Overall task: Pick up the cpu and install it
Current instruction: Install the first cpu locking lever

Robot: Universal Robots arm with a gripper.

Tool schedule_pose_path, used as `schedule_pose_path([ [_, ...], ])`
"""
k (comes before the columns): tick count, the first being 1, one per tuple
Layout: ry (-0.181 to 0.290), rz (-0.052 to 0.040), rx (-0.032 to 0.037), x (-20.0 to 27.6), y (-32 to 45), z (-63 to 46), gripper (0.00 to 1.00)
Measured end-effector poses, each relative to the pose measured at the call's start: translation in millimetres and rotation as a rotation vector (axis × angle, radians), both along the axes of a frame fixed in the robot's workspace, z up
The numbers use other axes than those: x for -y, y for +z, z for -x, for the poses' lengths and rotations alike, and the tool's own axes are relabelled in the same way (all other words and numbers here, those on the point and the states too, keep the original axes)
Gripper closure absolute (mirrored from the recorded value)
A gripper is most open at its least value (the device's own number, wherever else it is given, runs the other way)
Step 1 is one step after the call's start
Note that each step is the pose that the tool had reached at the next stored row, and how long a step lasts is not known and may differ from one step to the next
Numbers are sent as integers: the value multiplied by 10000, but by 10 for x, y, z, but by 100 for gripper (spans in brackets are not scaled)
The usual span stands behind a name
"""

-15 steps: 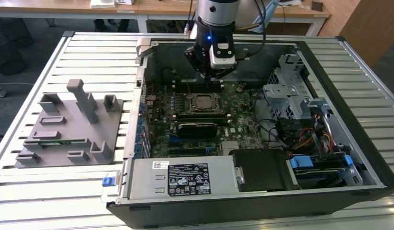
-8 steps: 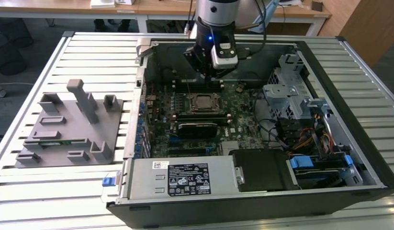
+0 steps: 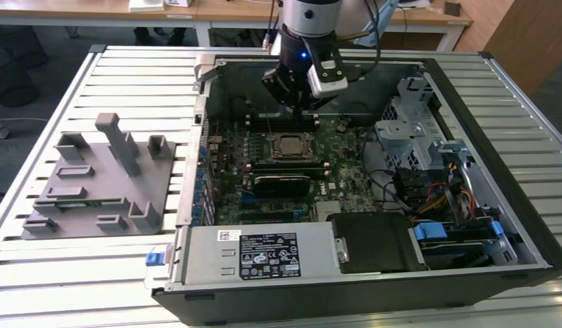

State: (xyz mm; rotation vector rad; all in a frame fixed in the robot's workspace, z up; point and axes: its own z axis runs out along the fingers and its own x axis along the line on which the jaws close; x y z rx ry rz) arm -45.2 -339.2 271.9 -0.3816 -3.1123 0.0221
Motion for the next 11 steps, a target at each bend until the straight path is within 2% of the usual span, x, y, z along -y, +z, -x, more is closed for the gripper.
schedule_pose_path([
  [11, 1199, -1, 0, 3, -1, 2, 89],
])
